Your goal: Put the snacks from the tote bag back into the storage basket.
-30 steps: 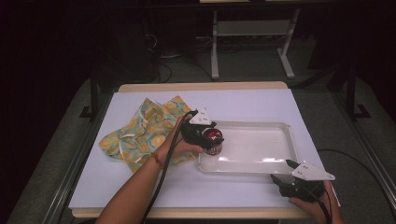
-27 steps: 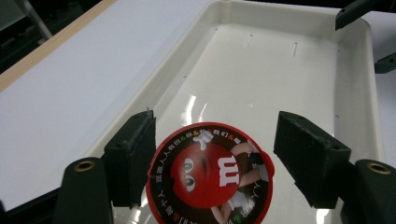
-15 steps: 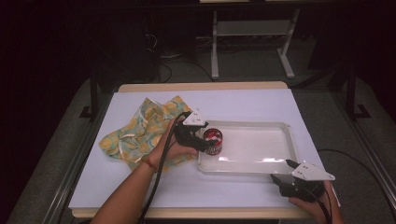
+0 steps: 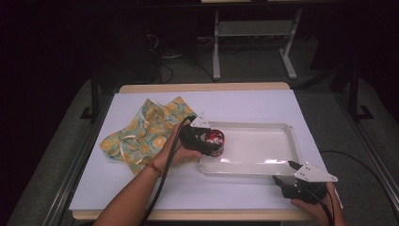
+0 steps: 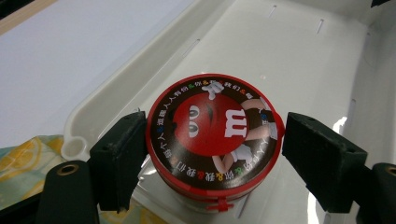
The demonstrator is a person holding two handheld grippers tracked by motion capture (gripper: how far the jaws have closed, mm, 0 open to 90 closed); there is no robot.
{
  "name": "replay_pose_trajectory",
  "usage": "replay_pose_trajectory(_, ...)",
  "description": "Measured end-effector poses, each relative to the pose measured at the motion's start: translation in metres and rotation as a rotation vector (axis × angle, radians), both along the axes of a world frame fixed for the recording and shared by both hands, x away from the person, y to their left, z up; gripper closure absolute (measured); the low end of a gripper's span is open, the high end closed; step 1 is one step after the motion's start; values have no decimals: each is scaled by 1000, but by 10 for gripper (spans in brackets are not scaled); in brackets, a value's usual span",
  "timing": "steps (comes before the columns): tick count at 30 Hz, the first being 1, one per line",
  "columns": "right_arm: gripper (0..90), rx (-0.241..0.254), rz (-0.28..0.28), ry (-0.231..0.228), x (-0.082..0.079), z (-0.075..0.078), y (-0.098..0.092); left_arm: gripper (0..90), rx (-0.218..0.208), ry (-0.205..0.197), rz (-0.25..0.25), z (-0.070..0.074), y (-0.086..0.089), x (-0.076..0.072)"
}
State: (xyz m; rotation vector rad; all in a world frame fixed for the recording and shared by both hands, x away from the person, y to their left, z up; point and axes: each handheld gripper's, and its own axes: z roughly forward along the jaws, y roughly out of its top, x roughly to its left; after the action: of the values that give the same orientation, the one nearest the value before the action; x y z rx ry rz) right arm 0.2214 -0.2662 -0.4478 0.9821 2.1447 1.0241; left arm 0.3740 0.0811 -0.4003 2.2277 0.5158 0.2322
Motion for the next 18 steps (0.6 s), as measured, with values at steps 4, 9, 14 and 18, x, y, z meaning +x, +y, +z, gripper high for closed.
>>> replay_pose_trajectory(4, 248, 1, 1, 1, 0, 0, 0, 222, 21, -19, -32, -1, -3, 0)
replay_pose_trajectory(9, 248, 2, 2, 2, 0, 0, 0, 224, 73, -53, -115, 1, -7, 1)
replay_pose_trajectory(14, 248, 3, 0, 6, 0, -1, 0, 224, 67, -61, -220, 0, -11, 0)
replay_pose_trajectory(18, 248, 3, 1, 9, 0, -1, 0, 224, 52, -70, -282, -2, -14, 0)
